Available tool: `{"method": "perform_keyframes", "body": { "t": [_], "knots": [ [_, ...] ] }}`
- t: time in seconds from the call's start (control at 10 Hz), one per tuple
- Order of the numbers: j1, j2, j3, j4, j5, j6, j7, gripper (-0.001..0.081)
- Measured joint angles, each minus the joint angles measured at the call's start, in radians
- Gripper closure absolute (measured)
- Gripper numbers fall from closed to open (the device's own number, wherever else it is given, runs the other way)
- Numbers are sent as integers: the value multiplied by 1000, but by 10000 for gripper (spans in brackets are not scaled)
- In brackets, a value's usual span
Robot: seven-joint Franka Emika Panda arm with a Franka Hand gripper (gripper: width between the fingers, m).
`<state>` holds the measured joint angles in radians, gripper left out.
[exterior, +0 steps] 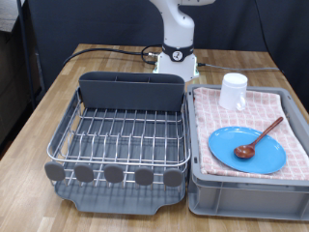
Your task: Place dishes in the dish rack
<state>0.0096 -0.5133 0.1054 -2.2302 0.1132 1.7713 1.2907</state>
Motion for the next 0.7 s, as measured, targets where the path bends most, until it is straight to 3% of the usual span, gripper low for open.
{"method": "perform_keyframes", "body": {
  "t": [0.3,0.5,0.7],
  "knots": [
    [15,9,8,-2,2,40,-32,4],
    [24,51,53,15,1,90,-10,4],
    [24,100,115,51,-11,97,81,4]
  ]
}}
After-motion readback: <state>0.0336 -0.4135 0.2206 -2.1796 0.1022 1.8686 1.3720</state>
